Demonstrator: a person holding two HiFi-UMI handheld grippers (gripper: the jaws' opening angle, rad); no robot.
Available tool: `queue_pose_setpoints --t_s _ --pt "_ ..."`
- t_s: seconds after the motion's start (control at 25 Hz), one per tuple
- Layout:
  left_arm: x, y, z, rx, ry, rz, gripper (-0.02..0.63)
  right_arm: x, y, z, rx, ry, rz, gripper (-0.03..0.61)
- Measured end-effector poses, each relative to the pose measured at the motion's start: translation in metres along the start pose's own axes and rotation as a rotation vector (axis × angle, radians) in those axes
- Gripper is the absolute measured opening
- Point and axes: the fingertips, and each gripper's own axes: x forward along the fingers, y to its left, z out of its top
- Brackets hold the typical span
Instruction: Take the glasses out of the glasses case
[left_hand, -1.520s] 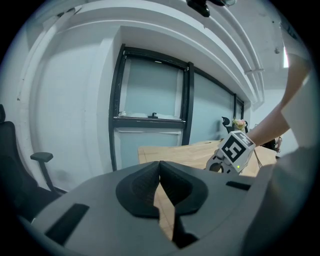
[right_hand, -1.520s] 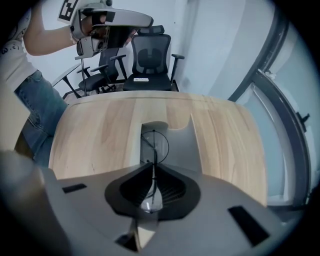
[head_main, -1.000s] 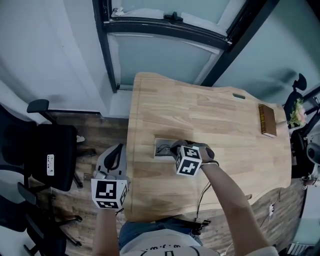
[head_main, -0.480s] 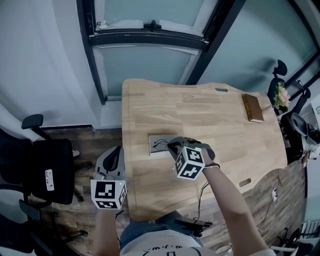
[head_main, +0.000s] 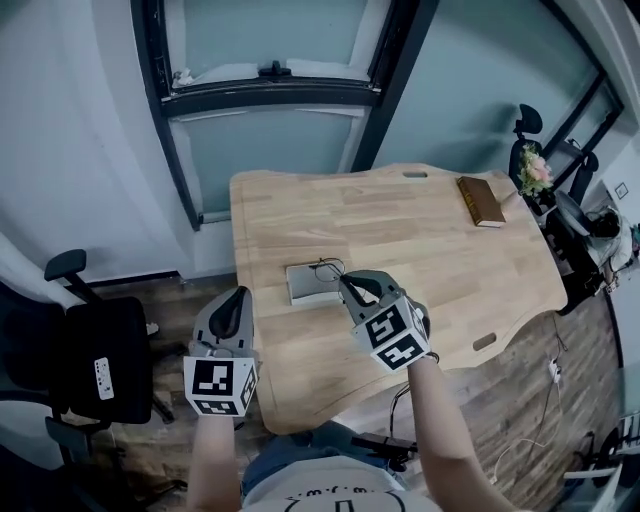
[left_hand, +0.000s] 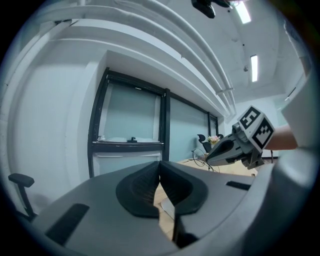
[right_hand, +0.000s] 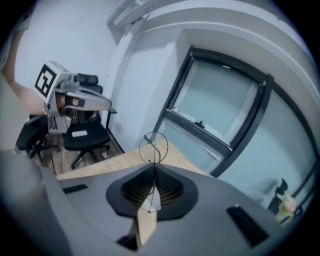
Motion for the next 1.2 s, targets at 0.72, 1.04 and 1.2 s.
queue_pose_setpoints --t_s 0.72,1.04,1.2 --pt "-0.058 -0.087 0.091 0.099 -0.185 0.078 0.017 -0.179 -0.022 0.033 0.317 -0.446 -0.190 0.015" --pt "-0.075 -0.104 0.127 0.142 -0.263 0.106 0.017 -0.216 -0.034 0.039 0.298 -0.534 -0.248 0.015" --pt "-0.075 -0.113 0.137 0.162 -0.281 0.093 0.017 -0.235 -0.049 0.036 0.334 -0.585 -0.316 0.017"
